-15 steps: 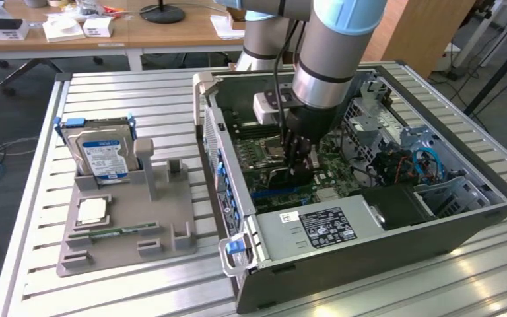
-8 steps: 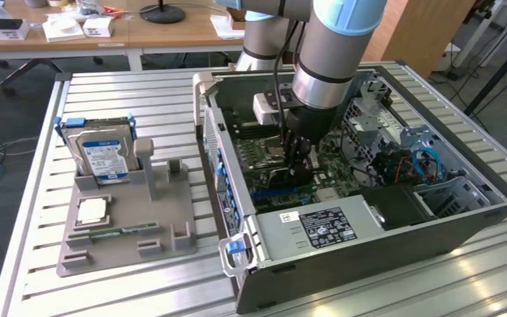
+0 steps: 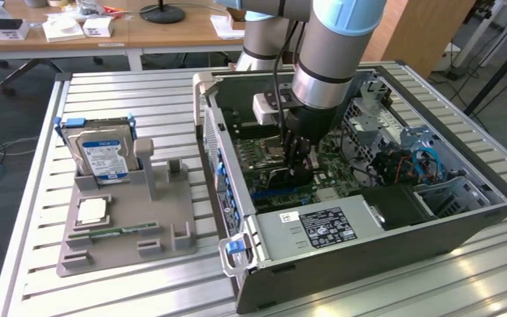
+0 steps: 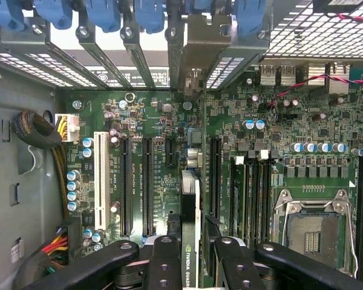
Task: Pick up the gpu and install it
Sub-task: 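Insert the gpu into the slot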
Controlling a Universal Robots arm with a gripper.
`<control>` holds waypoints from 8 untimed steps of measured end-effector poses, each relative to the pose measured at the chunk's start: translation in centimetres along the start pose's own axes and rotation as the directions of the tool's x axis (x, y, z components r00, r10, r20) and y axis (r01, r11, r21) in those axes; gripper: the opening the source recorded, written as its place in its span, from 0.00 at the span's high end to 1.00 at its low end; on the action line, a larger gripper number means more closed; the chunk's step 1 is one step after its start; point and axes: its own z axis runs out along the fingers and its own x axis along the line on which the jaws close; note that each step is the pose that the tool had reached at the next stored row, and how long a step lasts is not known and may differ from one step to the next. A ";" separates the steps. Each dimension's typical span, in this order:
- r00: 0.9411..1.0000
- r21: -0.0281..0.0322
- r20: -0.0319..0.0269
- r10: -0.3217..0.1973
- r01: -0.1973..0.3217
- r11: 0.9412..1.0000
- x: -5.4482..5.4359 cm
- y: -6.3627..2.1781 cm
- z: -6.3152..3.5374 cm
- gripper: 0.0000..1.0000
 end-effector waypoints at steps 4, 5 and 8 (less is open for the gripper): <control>1.000 0.000 0.000 0.000 0.000 1.000 0.0 0.04 0.00 0.74; 1.000 0.000 0.000 0.000 0.000 1.000 0.0 0.06 0.00 0.74; 1.000 0.000 0.000 -0.002 0.002 1.000 0.0 0.07 0.00 0.74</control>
